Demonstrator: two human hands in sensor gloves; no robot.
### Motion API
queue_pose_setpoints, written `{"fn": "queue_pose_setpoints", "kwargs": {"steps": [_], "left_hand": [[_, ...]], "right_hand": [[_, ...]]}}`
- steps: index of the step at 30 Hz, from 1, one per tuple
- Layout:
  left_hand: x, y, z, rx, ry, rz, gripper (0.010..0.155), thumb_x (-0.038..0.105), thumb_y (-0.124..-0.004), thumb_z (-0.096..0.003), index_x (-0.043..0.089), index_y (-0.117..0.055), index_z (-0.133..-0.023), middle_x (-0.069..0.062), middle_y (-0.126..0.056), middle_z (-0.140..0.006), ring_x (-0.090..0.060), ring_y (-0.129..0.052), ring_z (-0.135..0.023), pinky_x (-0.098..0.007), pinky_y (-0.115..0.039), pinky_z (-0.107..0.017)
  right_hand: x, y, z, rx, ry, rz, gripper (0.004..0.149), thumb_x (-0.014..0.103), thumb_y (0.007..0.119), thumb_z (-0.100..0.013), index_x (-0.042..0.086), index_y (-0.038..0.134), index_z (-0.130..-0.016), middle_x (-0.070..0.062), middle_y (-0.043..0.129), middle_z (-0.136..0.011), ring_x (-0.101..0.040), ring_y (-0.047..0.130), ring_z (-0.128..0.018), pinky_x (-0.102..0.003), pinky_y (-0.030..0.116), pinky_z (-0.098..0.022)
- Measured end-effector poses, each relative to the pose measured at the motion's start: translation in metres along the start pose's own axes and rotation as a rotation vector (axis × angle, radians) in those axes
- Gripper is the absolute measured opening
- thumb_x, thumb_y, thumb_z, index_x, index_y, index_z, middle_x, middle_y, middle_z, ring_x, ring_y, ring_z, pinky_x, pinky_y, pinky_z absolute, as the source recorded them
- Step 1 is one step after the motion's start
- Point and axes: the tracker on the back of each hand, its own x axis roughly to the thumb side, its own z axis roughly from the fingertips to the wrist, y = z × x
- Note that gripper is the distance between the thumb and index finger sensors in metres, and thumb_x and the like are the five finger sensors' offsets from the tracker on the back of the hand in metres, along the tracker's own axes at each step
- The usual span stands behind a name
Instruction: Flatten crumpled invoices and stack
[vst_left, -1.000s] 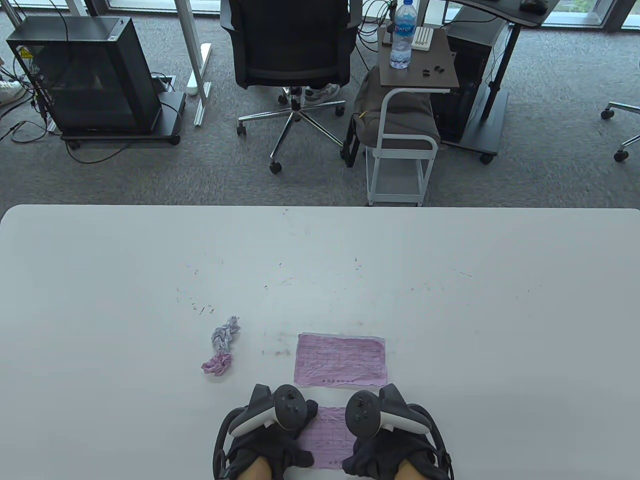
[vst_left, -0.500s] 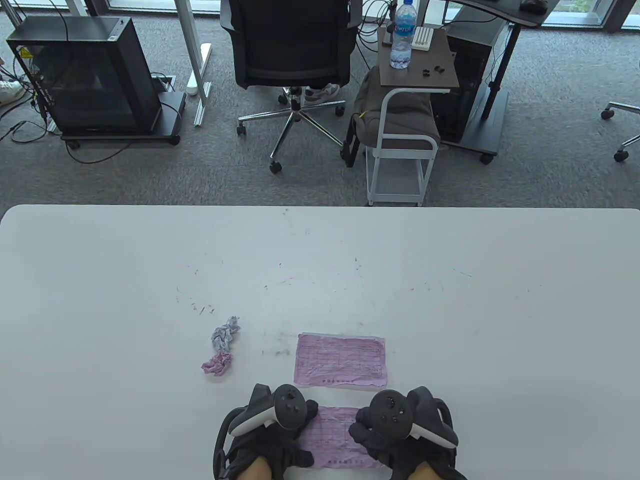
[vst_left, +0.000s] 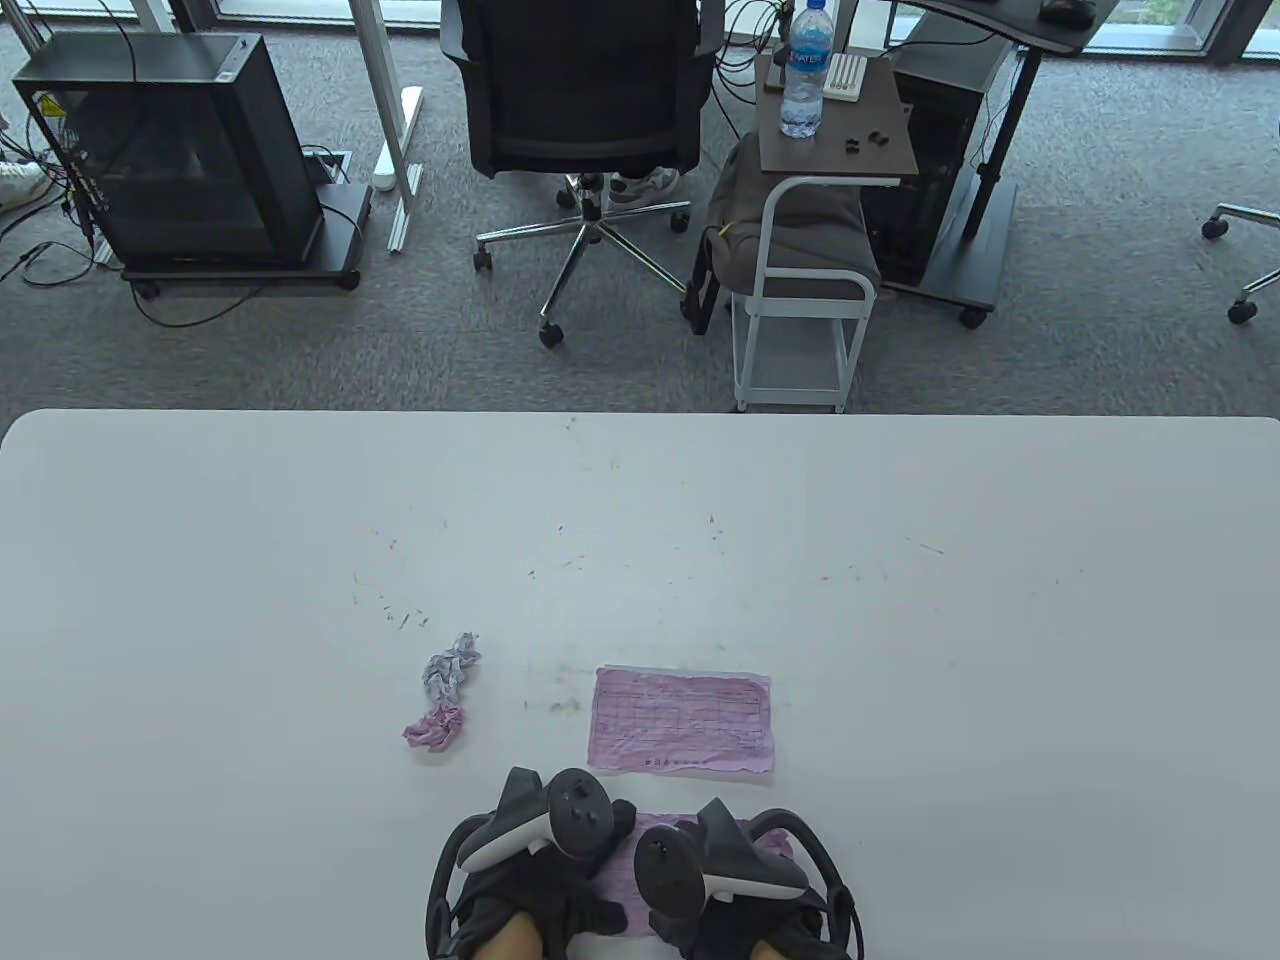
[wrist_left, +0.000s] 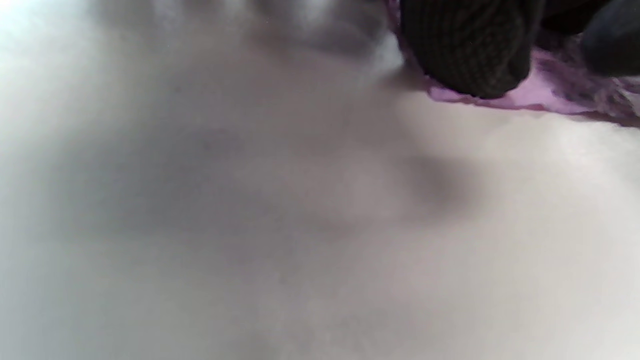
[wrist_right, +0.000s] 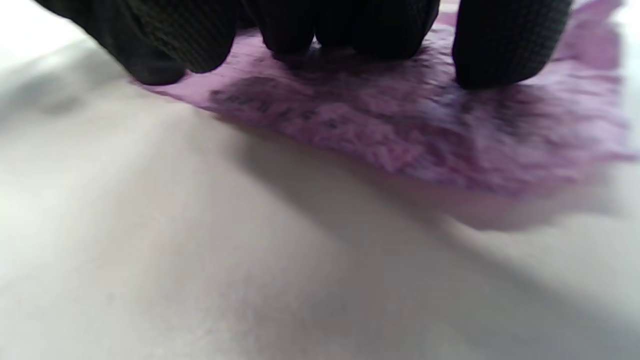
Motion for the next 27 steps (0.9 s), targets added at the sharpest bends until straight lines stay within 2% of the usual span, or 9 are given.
{"fn": "queue_pose_setpoints", "kwargs": {"steps": [5,17,22,27], "left_hand": [[0.0,0.0,0.0,0.0,0.002,-0.001,0.087,0.047,-0.082,-0.0477,0.039,-0.02,-0.108,-0.009,0.012,-0.105,-0.056,0.013,-0.091,-0.073,-0.015,-0.061],[0.0,-0.001,0.0,0.001,0.001,0.002,0.086,0.047,-0.082,-0.0478,0.039,-0.02,-0.108,-0.009,0.012,-0.105,-0.056,0.013,-0.09,-0.073,-0.014,-0.061],[0.0,-0.001,0.0,0.0,-0.001,0.004,0.086,0.047,-0.082,-0.0479,0.039,-0.02,-0.108,-0.009,0.012,-0.105,-0.056,0.013,-0.09,-0.073,-0.014,-0.061],[0.0,0.0,0.0,-0.001,-0.005,0.006,0.086,0.047,-0.082,-0.0481,0.039,-0.02,-0.108,-0.009,0.012,-0.104,-0.056,0.013,-0.09,-0.073,-0.014,-0.061]], "right_hand": [[-0.017,-0.003,0.005,-0.009,0.146,-0.027,0.056,0.043,0.07,-0.059,0.01,0.053,-0.102,-0.023,0.05,-0.106,-0.044,0.065,-0.084,-0.062,0.076,-0.048],[-0.05,-0.004,0.015,0.002,0.296,-0.173,0.057,0.043,0.071,-0.059,0.009,0.054,-0.102,-0.024,0.049,-0.105,-0.044,0.065,-0.083,-0.062,0.076,-0.048],[-0.058,-0.004,0.018,-0.002,0.308,-0.214,0.059,0.043,0.072,-0.059,0.007,0.055,-0.102,-0.027,0.049,-0.104,-0.046,0.066,-0.082,-0.059,0.077,-0.048],[-0.076,-0.01,0.03,-0.099,0.296,-0.365,0.063,0.041,0.074,-0.059,0.006,0.048,-0.105,-0.034,0.041,-0.106,-0.05,0.065,-0.085,-0.057,0.08,-0.047]]}}
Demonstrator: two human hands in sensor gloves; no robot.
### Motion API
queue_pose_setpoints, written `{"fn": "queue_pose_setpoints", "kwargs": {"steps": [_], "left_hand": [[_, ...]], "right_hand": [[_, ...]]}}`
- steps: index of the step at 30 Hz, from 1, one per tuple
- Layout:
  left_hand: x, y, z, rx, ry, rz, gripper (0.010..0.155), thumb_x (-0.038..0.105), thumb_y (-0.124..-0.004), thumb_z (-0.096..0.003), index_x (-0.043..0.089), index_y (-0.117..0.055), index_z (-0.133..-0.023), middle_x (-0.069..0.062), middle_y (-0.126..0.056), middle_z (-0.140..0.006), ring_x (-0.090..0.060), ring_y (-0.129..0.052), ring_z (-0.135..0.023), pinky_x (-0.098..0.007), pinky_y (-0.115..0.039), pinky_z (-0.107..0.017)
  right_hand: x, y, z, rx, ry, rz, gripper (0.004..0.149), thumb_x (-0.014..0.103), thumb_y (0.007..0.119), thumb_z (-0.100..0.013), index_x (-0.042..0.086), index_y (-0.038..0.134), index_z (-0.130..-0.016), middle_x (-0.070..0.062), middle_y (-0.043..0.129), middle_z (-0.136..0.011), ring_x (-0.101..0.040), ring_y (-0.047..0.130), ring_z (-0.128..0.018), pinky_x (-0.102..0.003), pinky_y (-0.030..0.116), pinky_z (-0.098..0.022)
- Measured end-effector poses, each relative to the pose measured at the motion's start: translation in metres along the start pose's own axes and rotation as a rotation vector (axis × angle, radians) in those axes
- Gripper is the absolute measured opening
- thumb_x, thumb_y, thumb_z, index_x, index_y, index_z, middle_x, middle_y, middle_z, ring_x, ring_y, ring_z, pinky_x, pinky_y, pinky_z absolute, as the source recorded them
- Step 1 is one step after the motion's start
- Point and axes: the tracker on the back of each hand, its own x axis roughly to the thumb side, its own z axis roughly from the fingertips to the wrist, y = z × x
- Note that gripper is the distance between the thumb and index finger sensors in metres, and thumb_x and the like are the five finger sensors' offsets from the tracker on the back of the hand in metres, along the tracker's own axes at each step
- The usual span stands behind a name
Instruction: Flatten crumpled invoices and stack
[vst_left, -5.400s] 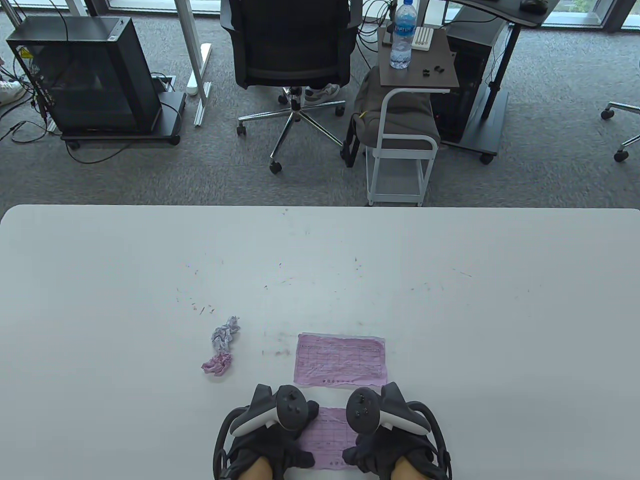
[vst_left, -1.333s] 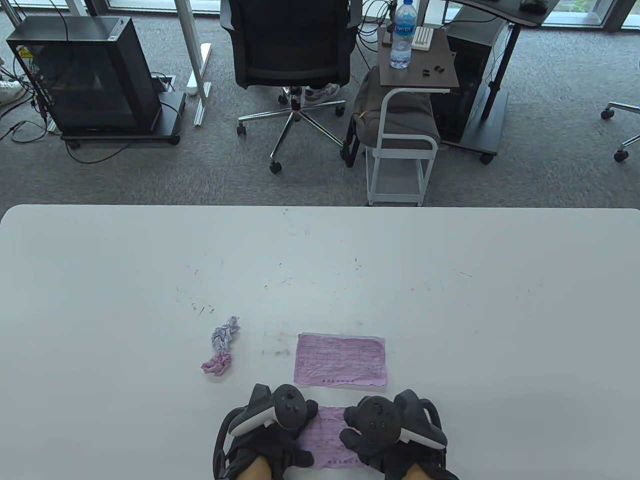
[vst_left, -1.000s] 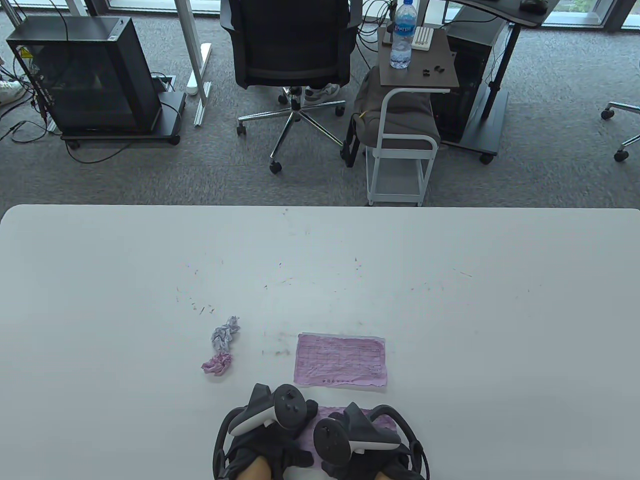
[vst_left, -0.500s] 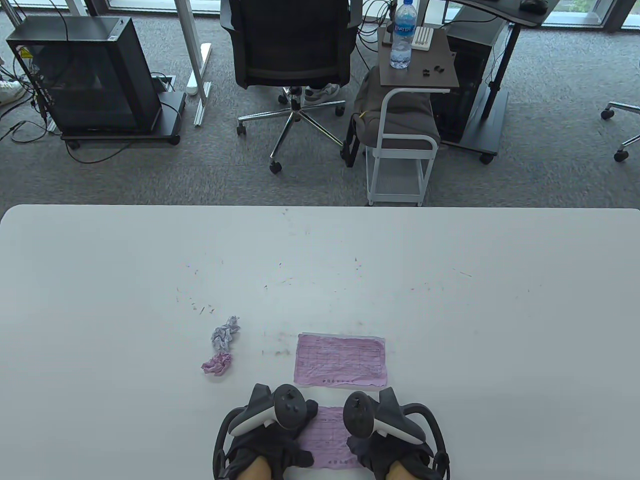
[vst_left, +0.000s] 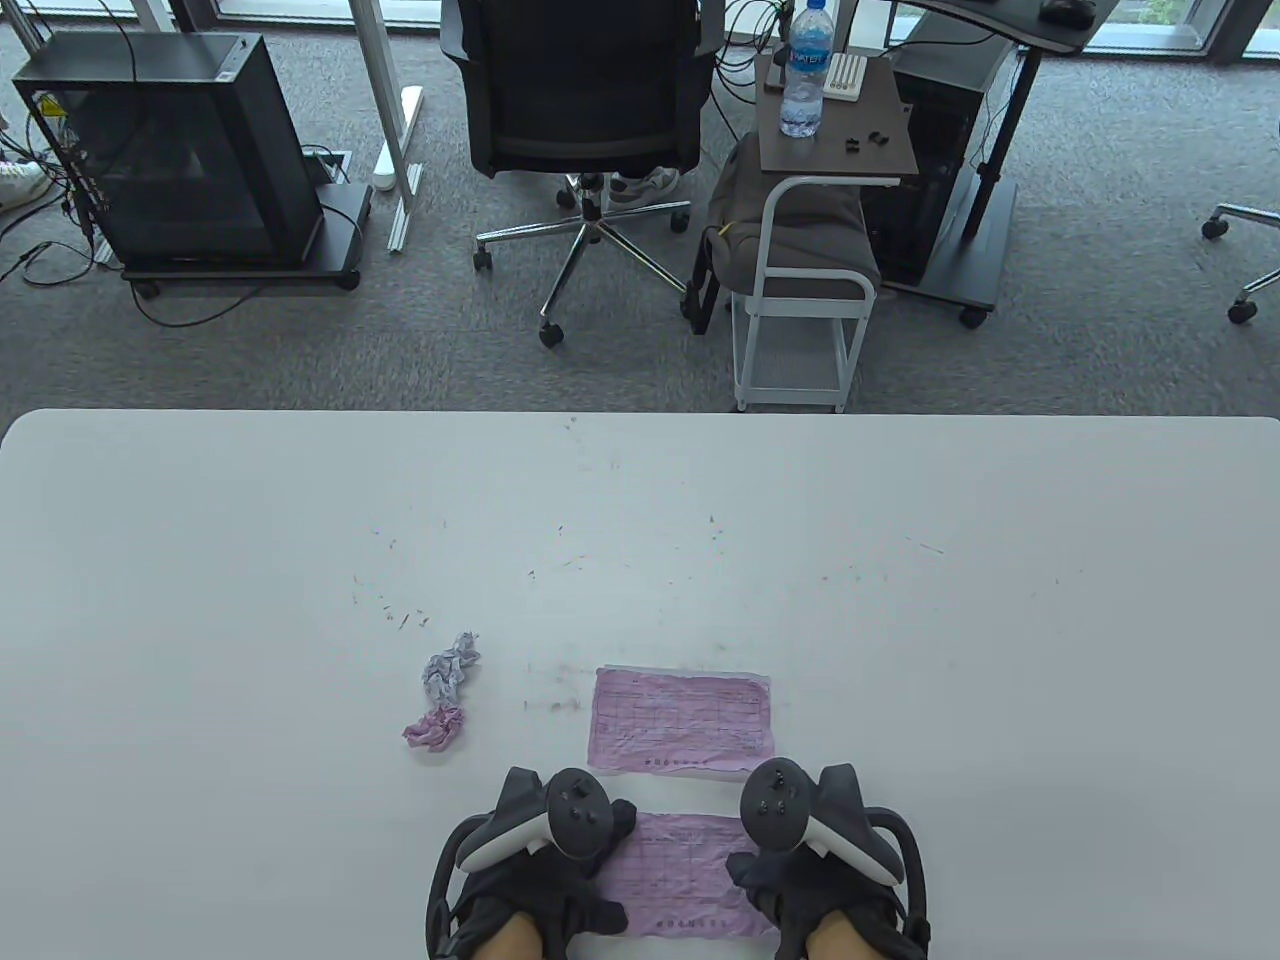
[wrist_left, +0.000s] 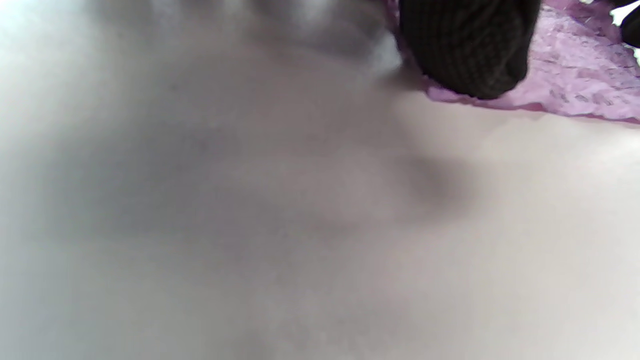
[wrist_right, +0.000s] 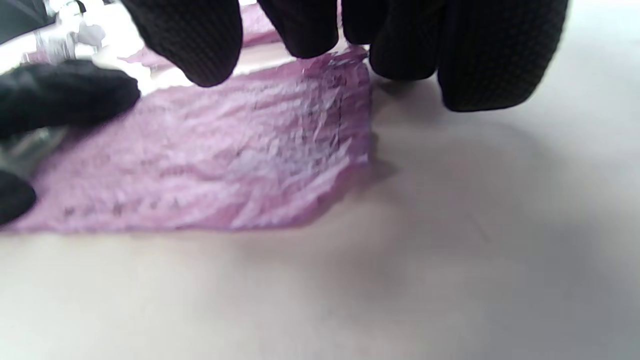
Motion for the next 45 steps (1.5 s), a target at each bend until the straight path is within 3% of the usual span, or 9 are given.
{"fn": "queue_pose_setpoints", "kwargs": {"steps": [6,11,17,21,32,36,39,43,45], "left_hand": [[0.0,0.0,0.0,0.0,-0.004,0.002,0.086,0.047,-0.082,-0.0481,0.039,-0.02,-0.108,-0.009,0.012,-0.104,-0.057,0.014,-0.09,-0.073,-0.014,-0.06],[-0.001,0.0,0.0,-0.002,-0.008,0.004,0.086,0.046,-0.082,-0.0484,0.038,-0.02,-0.108,-0.01,0.012,-0.104,-0.057,0.014,-0.089,-0.073,-0.014,-0.06],[-0.001,0.0,-0.001,-0.001,-0.009,0.003,0.086,0.046,-0.082,-0.0483,0.038,-0.02,-0.108,-0.01,0.012,-0.104,-0.057,0.014,-0.089,-0.073,-0.014,-0.06],[-0.001,0.0,-0.001,0.0,-0.01,0.003,0.086,0.046,-0.082,-0.0483,0.038,-0.02,-0.108,-0.01,0.012,-0.104,-0.057,0.014,-0.089,-0.073,-0.014,-0.06],[-0.001,0.0,-0.001,0.001,-0.01,0.002,0.086,0.046,-0.082,-0.0482,0.038,-0.02,-0.108,-0.01,0.012,-0.104,-0.057,0.014,-0.089,-0.073,-0.014,-0.06],[-0.001,0.0,-0.001,0.001,-0.011,0.0,0.086,0.048,-0.082,-0.0487,0.038,-0.02,-0.108,-0.009,0.012,-0.105,-0.057,0.014,-0.09,-0.073,-0.013,-0.06],[-0.001,0.0,-0.001,-0.001,-0.01,-0.001,0.086,0.049,-0.081,-0.0492,0.038,-0.019,-0.108,-0.009,0.012,-0.104,-0.056,0.014,-0.089,-0.073,-0.013,-0.06],[0.0,-0.001,-0.001,-0.009,-0.003,-0.008,0.086,0.051,-0.079,-0.0503,0.038,-0.016,-0.108,-0.01,0.013,-0.104,-0.057,0.015,-0.089,-0.073,-0.013,-0.06],[0.001,-0.001,-0.002,-0.015,0.004,-0.019,0.087,0.052,-0.078,-0.0507,0.037,-0.014,-0.107,-0.01,0.014,-0.103,-0.057,0.015,-0.089,-0.073,-0.013,-0.06]], "right_hand": [[-0.02,-0.011,0.005,-0.14,0.024,-0.096,0.069,0.033,0.079,-0.056,0.005,0.039,-0.105,-0.035,0.041,-0.105,-0.05,0.065,-0.085,-0.057,0.08,-0.047],[-0.022,0.005,-0.007,-0.102,-0.021,-0.06,0.075,0.034,0.082,-0.054,0.005,0.036,-0.105,-0.032,0.049,-0.104,-0.041,0.072,-0.078,-0.047,0.082,-0.046],[-0.012,0.012,-0.013,-0.139,-0.004,0.106,0.076,0.037,0.084,-0.05,0.002,0.043,-0.103,-0.025,0.064,-0.092,-0.027,0.081,-0.063,-0.04,0.083,-0.04],[-0.009,0.014,-0.014,-0.191,-0.002,0.13,0.066,0.035,0.085,-0.049,0.004,0.055,-0.099,-0.019,0.076,-0.081,-0.022,0.086,-0.054,-0.038,0.086,-0.034],[-0.013,0.012,-0.012,-0.282,-0.012,0.102,0.039,0.03,0.085,-0.05,0.018,0.077,-0.086,-0.01,0.087,-0.07,-0.019,0.091,-0.045,-0.037,0.089,-0.029],[-0.012,0.006,-0.008,-0.327,-0.031,0.098,0.038,0.03,0.084,-0.05,0.018,0.078,-0.086,-0.016,0.079,-0.083,-0.024,0.089,-0.056,-0.04,0.087,-0.035],[-0.013,-0.006,-0.002,-0.338,-0.11,-0.073,0.039,0.028,0.08,-0.052,0.016,0.073,-0.088,-0.032,0.061,-0.098,-0.039,0.079,-0.074,-0.052,0.081,-0.048],[-0.012,-0.014,0.006,-0.333,-0.257,-0.324,0.041,0.026,0.076,-0.054,0.012,0.065,-0.091,-0.041,0.051,-0.101,-0.05,0.074,-0.079,-0.059,0.077,-0.051],[-0.009,-0.016,0.008,-0.346,-0.282,-0.359,0.041,0.026,0.075,-0.055,0.013,0.063,-0.093,-0.043,0.046,-0.101,-0.05,0.074,-0.079,-0.059,0.076,-0.051]]}}
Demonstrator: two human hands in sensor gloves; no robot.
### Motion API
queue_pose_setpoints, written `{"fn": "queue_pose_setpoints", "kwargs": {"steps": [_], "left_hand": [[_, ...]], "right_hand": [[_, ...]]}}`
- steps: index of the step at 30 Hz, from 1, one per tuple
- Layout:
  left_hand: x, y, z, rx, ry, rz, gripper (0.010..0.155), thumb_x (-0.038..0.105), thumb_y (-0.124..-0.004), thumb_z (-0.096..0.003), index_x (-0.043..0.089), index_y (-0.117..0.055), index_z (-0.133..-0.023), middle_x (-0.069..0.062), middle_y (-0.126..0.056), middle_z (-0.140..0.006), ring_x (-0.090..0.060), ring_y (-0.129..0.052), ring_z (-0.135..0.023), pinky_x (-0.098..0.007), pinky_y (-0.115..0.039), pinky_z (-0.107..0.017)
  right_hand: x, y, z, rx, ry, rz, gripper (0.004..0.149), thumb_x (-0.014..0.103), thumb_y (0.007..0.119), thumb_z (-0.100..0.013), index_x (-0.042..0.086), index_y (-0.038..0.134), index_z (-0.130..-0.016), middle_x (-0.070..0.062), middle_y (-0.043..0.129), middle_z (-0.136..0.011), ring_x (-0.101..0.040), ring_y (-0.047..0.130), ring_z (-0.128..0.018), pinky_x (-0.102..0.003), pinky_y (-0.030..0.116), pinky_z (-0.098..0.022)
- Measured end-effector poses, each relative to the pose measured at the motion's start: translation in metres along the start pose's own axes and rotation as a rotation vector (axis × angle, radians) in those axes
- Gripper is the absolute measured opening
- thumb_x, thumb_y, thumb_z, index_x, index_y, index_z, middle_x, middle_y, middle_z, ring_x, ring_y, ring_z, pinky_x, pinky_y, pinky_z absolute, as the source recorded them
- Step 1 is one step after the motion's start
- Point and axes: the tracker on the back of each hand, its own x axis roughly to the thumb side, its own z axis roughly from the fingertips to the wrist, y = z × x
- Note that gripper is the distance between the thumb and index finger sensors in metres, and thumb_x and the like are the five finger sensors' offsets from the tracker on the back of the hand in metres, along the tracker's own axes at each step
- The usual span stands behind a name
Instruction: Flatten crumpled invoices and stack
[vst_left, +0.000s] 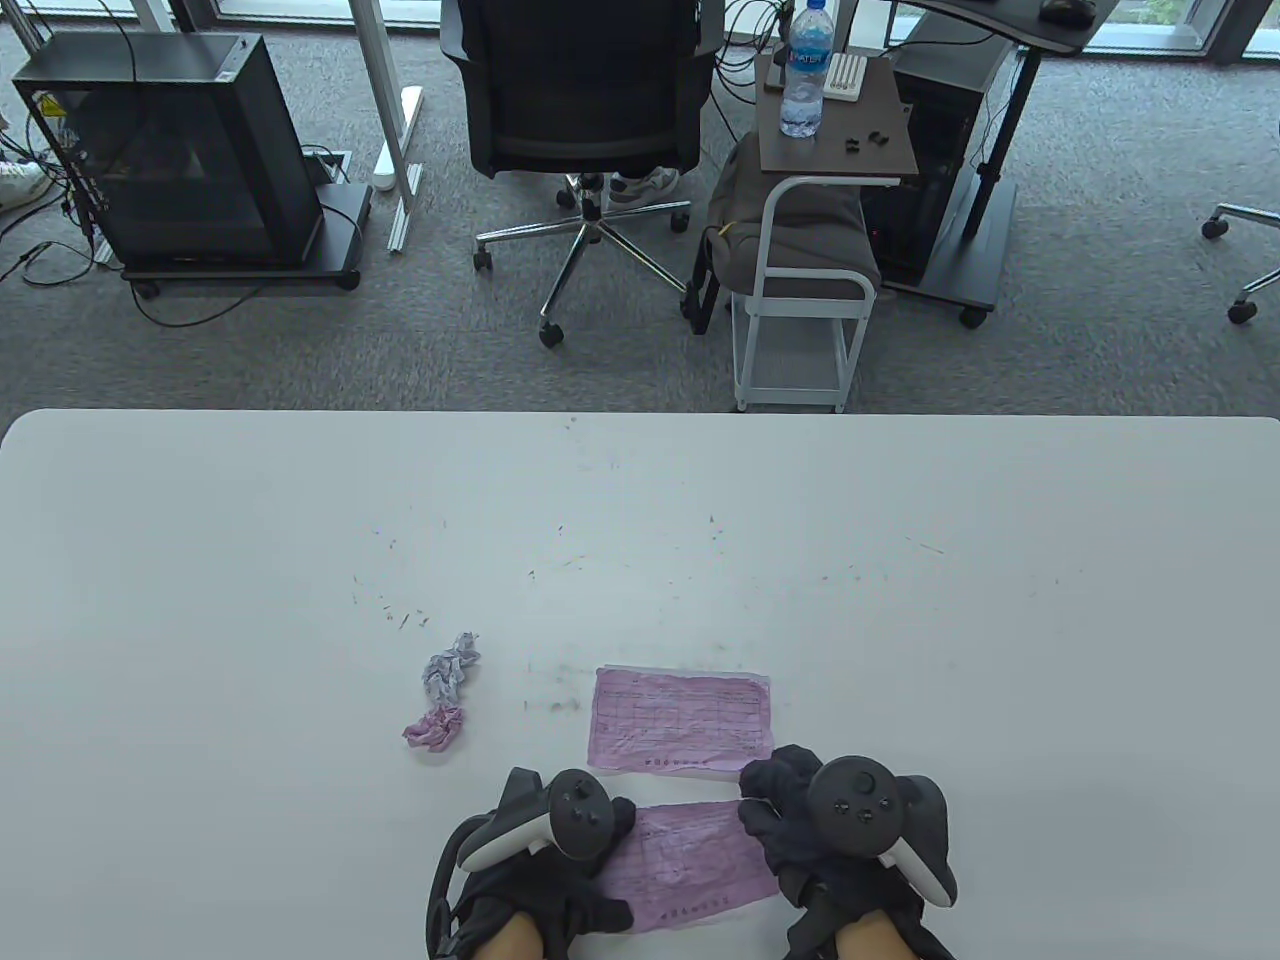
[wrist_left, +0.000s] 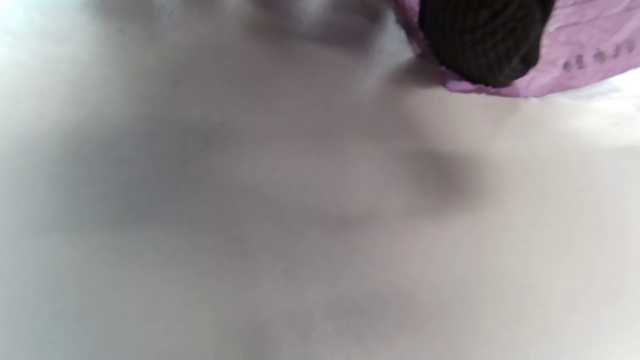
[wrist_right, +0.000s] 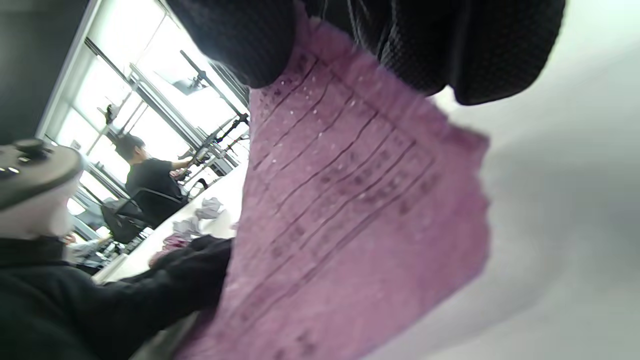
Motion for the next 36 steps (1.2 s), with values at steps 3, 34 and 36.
{"fn": "queue_pose_setpoints", "kwargs": {"steps": [3,34,36], "left_hand": [[0.001,0.0,0.0,0.0,0.006,-0.011,0.087,0.054,-0.076,-0.0512,0.036,-0.012,-0.107,-0.01,0.015,-0.103,-0.058,0.015,-0.089,-0.074,-0.013,-0.06],[-0.005,0.018,0.012,0.238,-0.651,1.089,0.1,0.058,-0.071,-0.0557,0.027,0.015,-0.096,-0.025,0.005,-0.107,-0.059,-0.029,-0.107,-0.07,-0.042,-0.072],[0.002,0.015,0.009,0.154,-0.734,1.193,0.102,0.057,-0.072,-0.057,0.029,0.02,-0.091,-0.027,0.009,-0.106,-0.059,-0.027,-0.107,-0.07,-0.041,-0.074]], "right_hand": [[0.005,0.001,0.0,0.0,-0.03,0.001,0.041,0.027,0.073,-0.056,0.014,0.061,-0.093,-0.043,0.05,-0.1,-0.049,0.077,-0.078,-0.06,0.077,-0.05],[0.049,-0.063,0.038,-0.604,-0.306,-0.41,0.04,0.033,0.075,-0.055,0.014,0.069,-0.09,-0.005,0.095,-0.055,-0.004,0.092,-0.021,-0.029,0.091,-0.019],[0.037,-0.063,0.036,-0.589,-0.281,-0.659,0.04,0.033,0.075,-0.055,0.014,0.069,-0.09,-0.004,0.095,-0.055,-0.003,0.092,-0.021,-0.029,0.091,-0.019]]}}
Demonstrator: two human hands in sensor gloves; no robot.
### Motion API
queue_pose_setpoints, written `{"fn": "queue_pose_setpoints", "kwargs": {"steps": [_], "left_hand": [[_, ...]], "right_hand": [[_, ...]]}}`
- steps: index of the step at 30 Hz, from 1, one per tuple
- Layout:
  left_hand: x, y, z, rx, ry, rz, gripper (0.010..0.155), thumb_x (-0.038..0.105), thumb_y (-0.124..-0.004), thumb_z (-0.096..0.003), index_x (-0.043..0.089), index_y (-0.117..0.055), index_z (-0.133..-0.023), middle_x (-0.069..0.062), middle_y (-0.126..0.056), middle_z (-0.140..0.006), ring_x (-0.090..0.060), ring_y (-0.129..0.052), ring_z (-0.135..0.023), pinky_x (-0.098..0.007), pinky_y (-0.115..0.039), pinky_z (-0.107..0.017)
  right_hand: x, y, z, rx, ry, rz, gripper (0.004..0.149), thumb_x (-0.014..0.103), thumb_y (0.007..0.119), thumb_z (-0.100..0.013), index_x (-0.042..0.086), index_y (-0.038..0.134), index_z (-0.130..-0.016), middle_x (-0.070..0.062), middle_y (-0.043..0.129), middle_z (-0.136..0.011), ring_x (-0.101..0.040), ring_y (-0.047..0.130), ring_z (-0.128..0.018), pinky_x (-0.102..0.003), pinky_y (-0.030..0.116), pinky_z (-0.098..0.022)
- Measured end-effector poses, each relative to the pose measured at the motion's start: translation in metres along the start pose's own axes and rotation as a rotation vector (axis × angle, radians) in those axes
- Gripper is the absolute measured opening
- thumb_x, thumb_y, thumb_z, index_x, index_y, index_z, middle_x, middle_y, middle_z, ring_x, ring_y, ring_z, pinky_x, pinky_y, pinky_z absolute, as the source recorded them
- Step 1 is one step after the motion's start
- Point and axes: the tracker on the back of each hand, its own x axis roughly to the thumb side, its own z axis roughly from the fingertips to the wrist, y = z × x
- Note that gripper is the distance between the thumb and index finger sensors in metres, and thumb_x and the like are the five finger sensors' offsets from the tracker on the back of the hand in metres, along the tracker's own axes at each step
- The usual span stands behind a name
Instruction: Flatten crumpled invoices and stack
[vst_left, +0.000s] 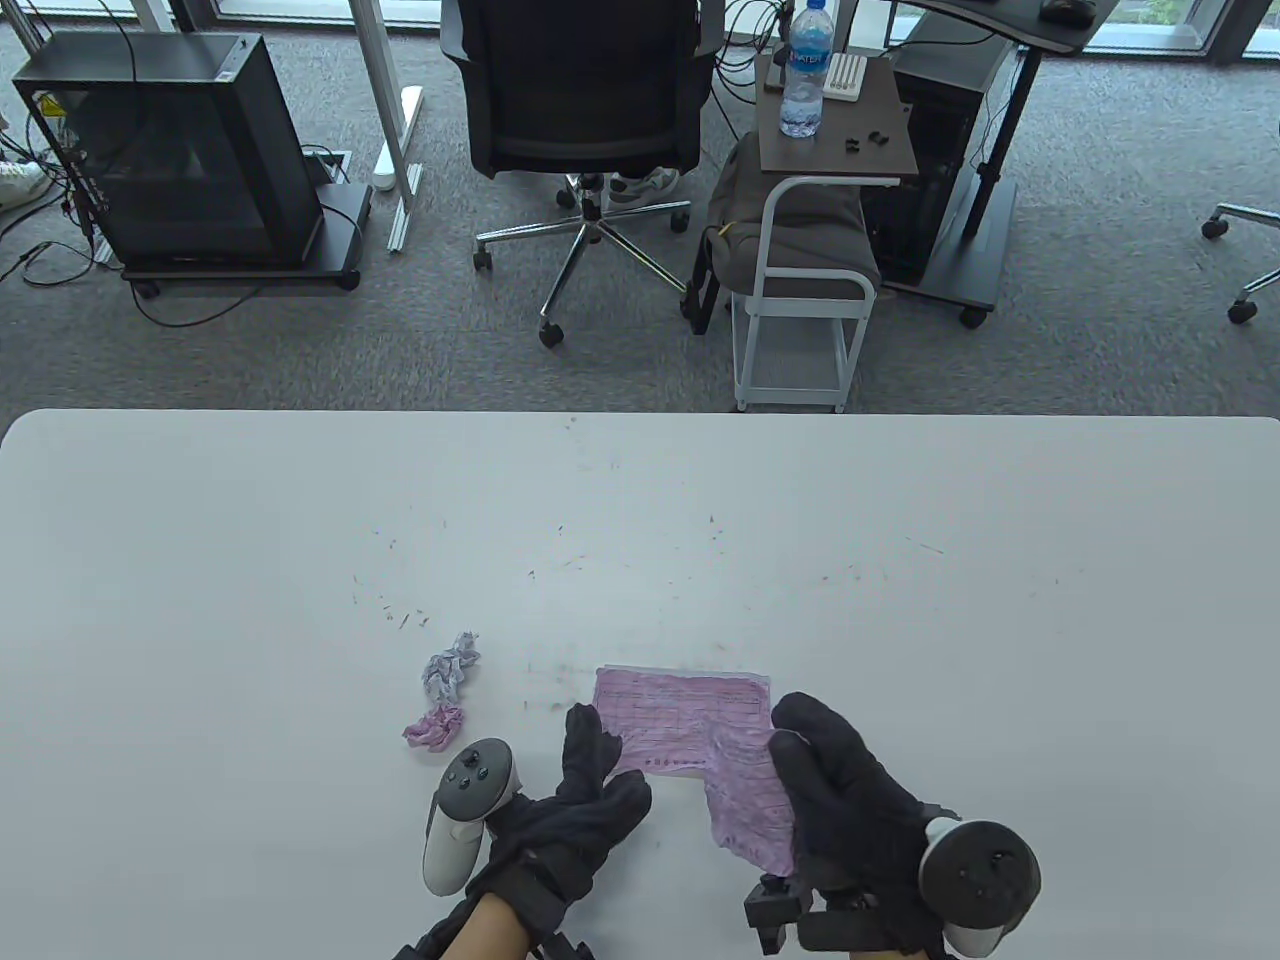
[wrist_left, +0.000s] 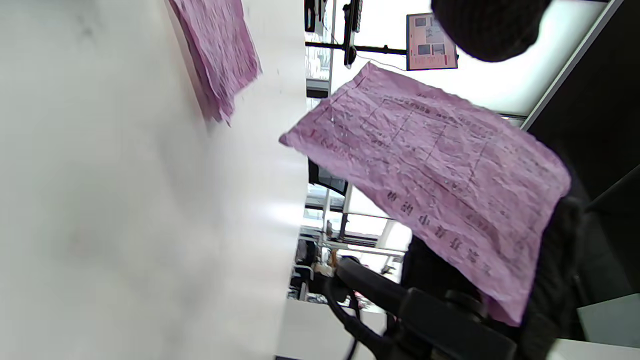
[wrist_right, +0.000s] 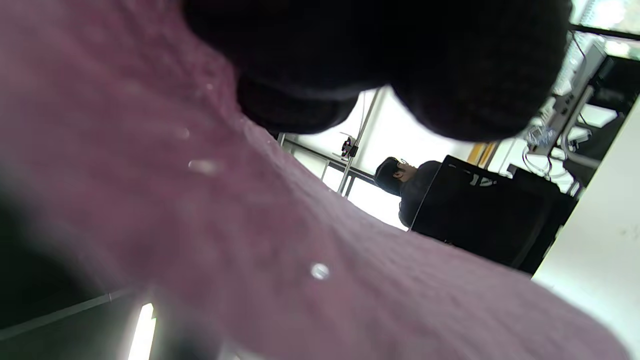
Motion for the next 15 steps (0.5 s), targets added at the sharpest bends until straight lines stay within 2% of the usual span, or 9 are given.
{"fn": "queue_pose_setpoints", "kwargs": {"steps": [1,4,7,11,15], "left_hand": [[-0.001,-0.003,-0.001,-0.02,-0.002,0.029,0.102,0.057,-0.071,-0.0578,0.029,0.023,-0.088,-0.027,0.01,-0.105,-0.059,-0.027,-0.108,-0.069,-0.041,-0.074],[-0.005,-0.017,-0.007,-0.078,0.02,0.077,0.101,0.058,-0.068,-0.0589,0.028,0.025,-0.086,-0.033,0.001,-0.107,-0.053,-0.051,-0.107,-0.063,-0.055,-0.075],[-0.01,-0.029,-0.012,-0.161,0.041,0.166,0.098,0.057,-0.065,-0.0611,0.029,0.025,-0.086,-0.034,-0.005,-0.108,-0.048,-0.062,-0.103,-0.06,-0.061,-0.074],[-0.017,-0.041,-0.014,-0.256,0.063,0.27,0.091,0.057,-0.06,-0.0631,0.031,0.024,-0.087,-0.034,-0.008,-0.109,-0.042,-0.067,-0.102,-0.058,-0.063,-0.074],[-0.017,-0.043,-0.015,-0.267,0.045,0.273,0.087,0.057,-0.056,-0.0637,0.033,0.023,-0.089,-0.033,-0.01,-0.111,-0.042,-0.066,-0.104,-0.058,-0.061,-0.075]], "right_hand": [[-0.006,-0.001,-0.001,0.006,0.037,-0.096,0.04,0.033,0.075,-0.055,0.014,0.069,-0.09,-0.005,0.095,-0.055,-0.004,0.092,-0.021,-0.029,0.091,-0.019],[-0.02,-0.002,-0.002,0.047,0.119,-0.363,0.04,0.032,0.074,-0.057,0.013,0.067,-0.092,-0.005,0.093,-0.057,-0.004,0.091,-0.023,-0.03,0.09,-0.021],[-0.025,0.001,-0.002,0.076,0.148,-0.428,0.04,0.033,0.073,-0.058,0.013,0.067,-0.092,-0.004,0.093,-0.058,-0.003,0.091,-0.024,-0.029,0.091,-0.022],[-0.025,0.015,-0.001,0.179,0.148,-0.53,0.04,0.033,0.073,-0.059,0.013,0.066,-0.093,-0.004,0.093,-0.059,-0.003,0.091,-0.025,-0.029,0.091,-0.023],[-0.026,0.023,-0.002,0.227,0.158,-0.564,0.04,0.033,0.072,-0.059,0.014,0.066,-0.093,-0.004,0.093,-0.06,-0.003,0.091,-0.025,-0.028,0.091,-0.023]]}}
